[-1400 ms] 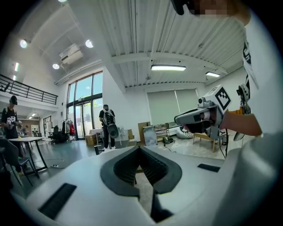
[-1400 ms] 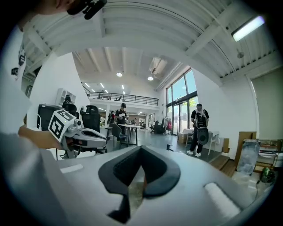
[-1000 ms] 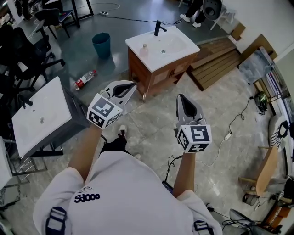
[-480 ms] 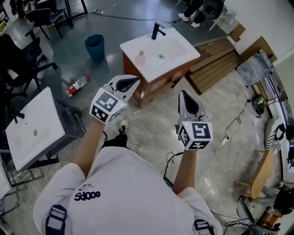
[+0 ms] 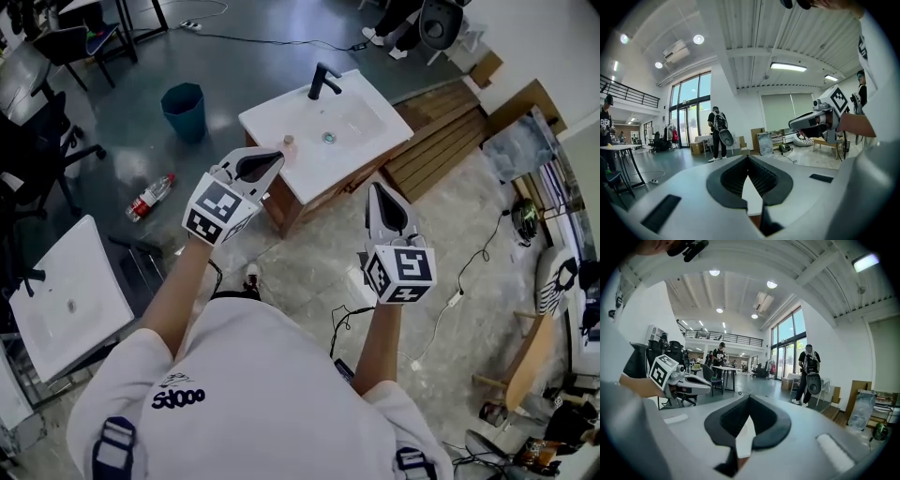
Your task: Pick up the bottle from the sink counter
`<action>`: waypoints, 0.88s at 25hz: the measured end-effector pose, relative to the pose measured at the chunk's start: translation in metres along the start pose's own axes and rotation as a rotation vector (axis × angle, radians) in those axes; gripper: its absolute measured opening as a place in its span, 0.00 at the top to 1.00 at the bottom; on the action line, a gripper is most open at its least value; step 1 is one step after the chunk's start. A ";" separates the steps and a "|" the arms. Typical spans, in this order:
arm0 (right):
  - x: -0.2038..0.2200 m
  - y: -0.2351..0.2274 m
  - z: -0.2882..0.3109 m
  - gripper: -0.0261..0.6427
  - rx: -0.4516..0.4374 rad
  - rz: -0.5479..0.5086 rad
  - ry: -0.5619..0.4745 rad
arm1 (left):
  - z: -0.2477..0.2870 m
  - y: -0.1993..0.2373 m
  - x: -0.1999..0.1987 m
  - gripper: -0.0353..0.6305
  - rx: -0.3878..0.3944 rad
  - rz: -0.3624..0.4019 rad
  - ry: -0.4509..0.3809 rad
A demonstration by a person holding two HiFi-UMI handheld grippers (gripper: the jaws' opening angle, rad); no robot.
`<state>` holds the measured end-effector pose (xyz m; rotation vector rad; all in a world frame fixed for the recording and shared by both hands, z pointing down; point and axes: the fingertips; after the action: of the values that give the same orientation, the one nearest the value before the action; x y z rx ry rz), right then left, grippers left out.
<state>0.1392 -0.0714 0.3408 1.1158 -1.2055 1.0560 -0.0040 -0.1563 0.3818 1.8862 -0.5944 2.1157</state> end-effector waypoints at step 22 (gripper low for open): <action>0.043 -0.049 0.121 0.94 0.019 0.036 0.112 | 0.091 0.083 0.074 0.90 0.060 -0.082 0.107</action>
<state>0.1725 -0.1976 0.3832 1.0387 -1.1325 1.1447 0.0305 -0.2778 0.4507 1.7818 -0.4272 2.1880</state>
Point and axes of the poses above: the fingertips, and each gripper's own axes: z forward along the fingers, y to its left, x out of its underside, and after that the axes turned 7 degrees about -y, right-handed
